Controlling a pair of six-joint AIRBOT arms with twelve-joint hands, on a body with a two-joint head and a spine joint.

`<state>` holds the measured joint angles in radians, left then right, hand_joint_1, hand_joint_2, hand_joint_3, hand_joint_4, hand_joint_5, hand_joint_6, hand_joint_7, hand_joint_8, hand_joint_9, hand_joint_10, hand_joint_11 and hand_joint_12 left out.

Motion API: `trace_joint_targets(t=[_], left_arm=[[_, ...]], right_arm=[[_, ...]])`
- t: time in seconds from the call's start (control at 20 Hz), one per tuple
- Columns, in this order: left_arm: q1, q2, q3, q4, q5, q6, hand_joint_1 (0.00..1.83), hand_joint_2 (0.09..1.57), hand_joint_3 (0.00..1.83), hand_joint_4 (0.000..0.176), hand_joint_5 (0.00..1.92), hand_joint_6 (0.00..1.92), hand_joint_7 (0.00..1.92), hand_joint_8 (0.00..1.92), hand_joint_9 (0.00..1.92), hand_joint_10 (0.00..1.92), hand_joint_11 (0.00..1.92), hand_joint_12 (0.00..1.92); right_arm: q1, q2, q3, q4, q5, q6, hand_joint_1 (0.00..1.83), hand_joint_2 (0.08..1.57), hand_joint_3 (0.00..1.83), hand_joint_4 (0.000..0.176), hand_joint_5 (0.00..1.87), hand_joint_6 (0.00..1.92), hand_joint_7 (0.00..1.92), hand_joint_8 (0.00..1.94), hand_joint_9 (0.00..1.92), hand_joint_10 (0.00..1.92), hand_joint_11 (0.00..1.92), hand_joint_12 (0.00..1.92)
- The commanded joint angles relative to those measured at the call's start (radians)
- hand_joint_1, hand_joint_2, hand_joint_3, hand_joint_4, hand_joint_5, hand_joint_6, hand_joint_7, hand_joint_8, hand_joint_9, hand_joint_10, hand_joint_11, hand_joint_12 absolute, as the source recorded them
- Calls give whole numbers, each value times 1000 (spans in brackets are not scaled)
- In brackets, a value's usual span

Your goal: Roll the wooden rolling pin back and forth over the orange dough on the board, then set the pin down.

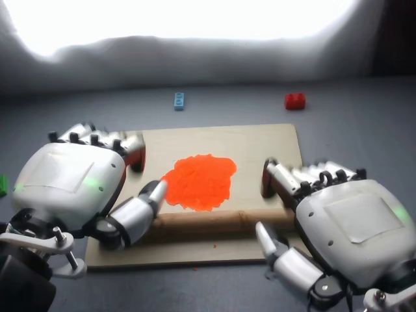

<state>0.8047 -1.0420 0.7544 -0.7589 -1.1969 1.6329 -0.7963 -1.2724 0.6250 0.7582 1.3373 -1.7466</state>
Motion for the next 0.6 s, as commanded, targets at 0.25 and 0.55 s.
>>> trace_joint_targets(t=[0.25,0.55], left_arm=[[-11,9,0,60,-102,11,0,1416,45,0,0,0,0,0,0,0,0,0],[29,4,-4,61,-80,9,0,1411,38,0,0,0,0,0,0,0,0,0]], right_arm=[[-2,-15,-3,-126,86,8,0,1455,70,0,27,6,14,4,0,0,0,0],[-10,-39,29,-126,62,65,0,1455,57,0,15,0,0,0,0,0,0,0]])
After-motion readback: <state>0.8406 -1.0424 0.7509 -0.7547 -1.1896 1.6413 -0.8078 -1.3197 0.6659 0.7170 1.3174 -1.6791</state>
